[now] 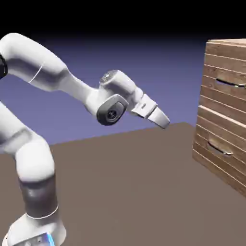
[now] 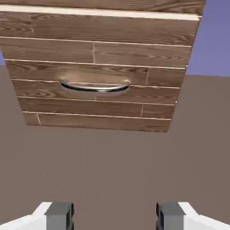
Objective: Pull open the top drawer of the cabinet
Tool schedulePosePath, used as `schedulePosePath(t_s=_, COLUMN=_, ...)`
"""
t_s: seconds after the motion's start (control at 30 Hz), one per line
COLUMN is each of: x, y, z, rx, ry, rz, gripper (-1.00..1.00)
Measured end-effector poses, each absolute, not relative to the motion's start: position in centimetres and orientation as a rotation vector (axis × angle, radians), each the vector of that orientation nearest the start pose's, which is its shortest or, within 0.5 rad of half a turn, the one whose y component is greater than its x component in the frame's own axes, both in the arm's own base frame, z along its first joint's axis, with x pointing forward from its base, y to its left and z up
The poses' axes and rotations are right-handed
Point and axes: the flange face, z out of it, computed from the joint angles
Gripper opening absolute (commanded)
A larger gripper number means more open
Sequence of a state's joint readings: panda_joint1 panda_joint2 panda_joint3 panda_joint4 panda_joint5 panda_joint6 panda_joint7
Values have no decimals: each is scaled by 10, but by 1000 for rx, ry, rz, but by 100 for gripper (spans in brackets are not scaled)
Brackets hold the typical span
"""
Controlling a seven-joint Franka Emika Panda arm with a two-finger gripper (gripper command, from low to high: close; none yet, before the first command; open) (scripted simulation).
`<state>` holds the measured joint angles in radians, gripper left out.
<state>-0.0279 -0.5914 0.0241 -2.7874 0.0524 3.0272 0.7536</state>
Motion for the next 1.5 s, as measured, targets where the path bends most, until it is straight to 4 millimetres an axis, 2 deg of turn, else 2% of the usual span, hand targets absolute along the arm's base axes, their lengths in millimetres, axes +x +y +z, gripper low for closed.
schedulePosePath(t_s=0.23, x=377, y=-49, z=579, rx=-1965, ry=1373, rz=-1205, gripper=0)
schedulePosePath(t_s=0.43, x=349, y=-62, z=657, rx=-1581, ry=1514, rz=-1273, gripper=0)
schedulePosePath(t_s=0.63, x=321, y=-48, z=722, rx=-1250, ry=1539, rz=-1303, gripper=0)
schedulePosePath(t_s=0.83, x=307, y=-10, z=768, rx=-999, ry=1488, rz=-1300, gripper=0)
schedulePosePath(t_s=1.0, x=312, y=33, z=789, rx=-858, ry=1418, rz=-1272, gripper=0)
schedulePosePath(t_s=1.17, x=338, y=79, z=792, rx=-774, ry=1349, rz=-1222, gripper=0)
schedulePosePath(t_s=1.33, x=385, y=119, z=776, rx=-735, ry=1300, rz=-1151, gripper=0)
schedulePosePath(t_s=1.5, x=449, y=144, z=740, rx=-723, ry=1285, rz=-1057, gripper=0)
